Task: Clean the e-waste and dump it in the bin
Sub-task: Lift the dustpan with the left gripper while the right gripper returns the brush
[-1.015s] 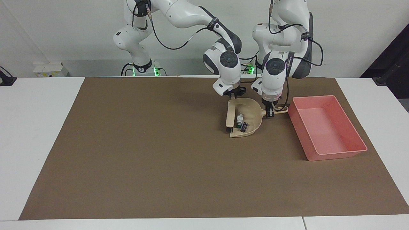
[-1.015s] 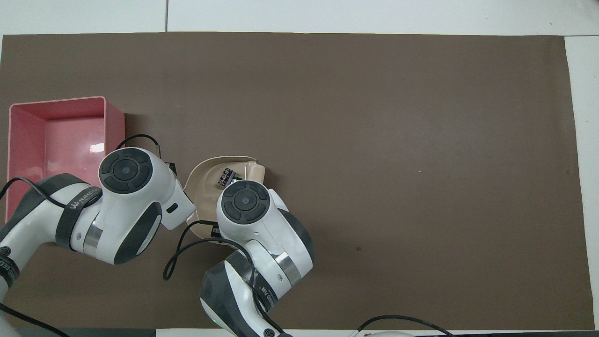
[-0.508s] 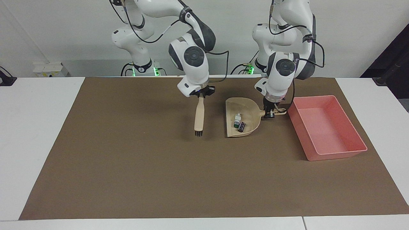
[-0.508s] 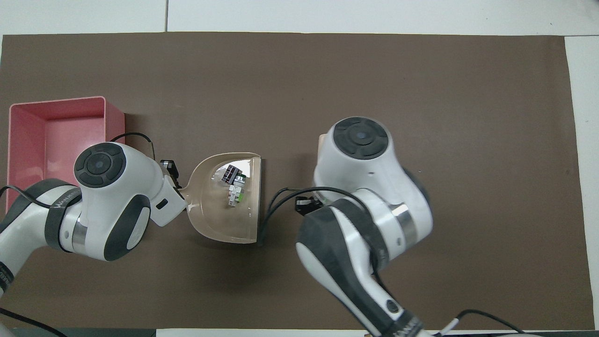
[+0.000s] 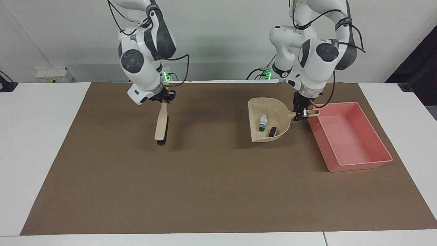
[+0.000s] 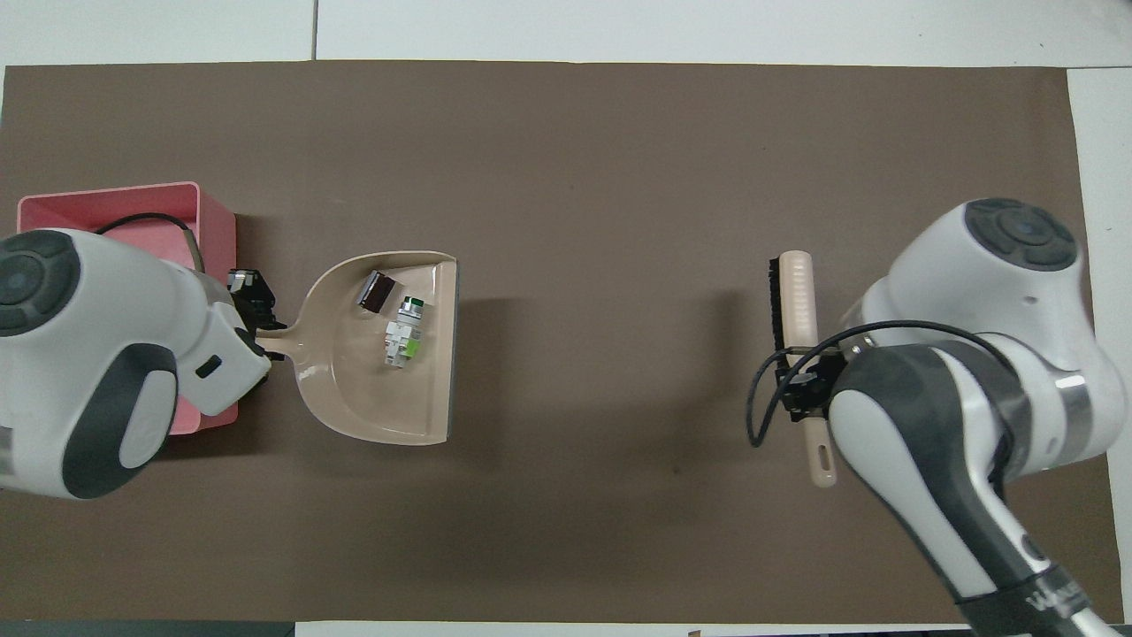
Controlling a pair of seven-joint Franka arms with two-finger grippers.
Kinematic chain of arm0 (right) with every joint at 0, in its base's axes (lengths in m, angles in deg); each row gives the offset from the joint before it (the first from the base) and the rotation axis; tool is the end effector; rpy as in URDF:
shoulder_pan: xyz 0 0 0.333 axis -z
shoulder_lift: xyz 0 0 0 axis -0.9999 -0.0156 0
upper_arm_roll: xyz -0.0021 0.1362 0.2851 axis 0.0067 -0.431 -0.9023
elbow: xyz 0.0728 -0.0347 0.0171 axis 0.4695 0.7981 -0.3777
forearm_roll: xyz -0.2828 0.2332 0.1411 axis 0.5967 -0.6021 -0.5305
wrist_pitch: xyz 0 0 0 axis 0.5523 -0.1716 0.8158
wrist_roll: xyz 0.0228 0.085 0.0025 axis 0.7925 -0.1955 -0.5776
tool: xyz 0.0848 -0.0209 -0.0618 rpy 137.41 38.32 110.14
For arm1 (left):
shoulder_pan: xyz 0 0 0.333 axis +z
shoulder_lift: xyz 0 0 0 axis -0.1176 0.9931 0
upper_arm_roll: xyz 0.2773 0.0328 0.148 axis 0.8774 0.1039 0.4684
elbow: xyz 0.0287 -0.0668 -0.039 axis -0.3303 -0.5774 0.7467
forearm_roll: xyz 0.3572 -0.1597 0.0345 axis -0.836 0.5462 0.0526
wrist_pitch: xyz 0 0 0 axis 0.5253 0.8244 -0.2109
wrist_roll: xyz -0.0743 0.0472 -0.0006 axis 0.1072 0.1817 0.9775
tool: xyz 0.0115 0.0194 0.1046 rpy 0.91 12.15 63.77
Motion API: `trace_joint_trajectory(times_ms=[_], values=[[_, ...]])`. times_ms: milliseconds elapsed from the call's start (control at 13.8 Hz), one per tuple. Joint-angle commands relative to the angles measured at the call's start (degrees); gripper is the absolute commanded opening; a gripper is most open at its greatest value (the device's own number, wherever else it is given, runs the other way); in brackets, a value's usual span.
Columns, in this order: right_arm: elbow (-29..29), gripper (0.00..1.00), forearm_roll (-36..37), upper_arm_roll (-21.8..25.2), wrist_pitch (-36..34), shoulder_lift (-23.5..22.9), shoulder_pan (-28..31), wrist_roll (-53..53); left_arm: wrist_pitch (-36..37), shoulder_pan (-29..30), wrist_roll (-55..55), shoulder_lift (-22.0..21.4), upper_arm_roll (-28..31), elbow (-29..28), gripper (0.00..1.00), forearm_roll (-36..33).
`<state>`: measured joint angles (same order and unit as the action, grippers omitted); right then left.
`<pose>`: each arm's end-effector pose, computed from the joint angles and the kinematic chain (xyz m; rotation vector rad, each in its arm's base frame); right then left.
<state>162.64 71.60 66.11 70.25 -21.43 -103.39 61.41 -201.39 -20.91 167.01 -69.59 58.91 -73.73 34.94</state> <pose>0.4782 0.0915 0.4269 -3.0149 0.0737 0.5591 0.4969 -0.1124 0.4582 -2.0842 2.3401 0.0292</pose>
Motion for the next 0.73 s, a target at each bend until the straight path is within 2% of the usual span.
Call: trace_joint_trajectory(times_ms=[0, 145, 508, 653], values=[[4.76, 0.0, 2.41, -0.87, 1.42, 2.65, 8.38, -8.78, 5.62, 6.4, 7.62, 0.14, 0.27, 6.47, 0.0, 2.14], [7.23, 0.0, 6.28, -0.87, 4.15, 3.1, 11.02, -9.49, 6.42, 11.76, 11.66, 1.01, 0.27, 9.64, 0.0, 2.23], [12.24, 0.0, 8.05, -0.87, 11.09, 2.39, 13.93, -12.47, 6.86, 23.1, 17.83, 4.27, 0.36, 15.26, 0.0, 1.35], [12.51, 0.0, 8.05, -0.87, 12.06, 1.87, 15.69, -14.76, 7.48, 27.68, 18.62, 5.67, 0.54, 18.07, 0.01, -2.75]])
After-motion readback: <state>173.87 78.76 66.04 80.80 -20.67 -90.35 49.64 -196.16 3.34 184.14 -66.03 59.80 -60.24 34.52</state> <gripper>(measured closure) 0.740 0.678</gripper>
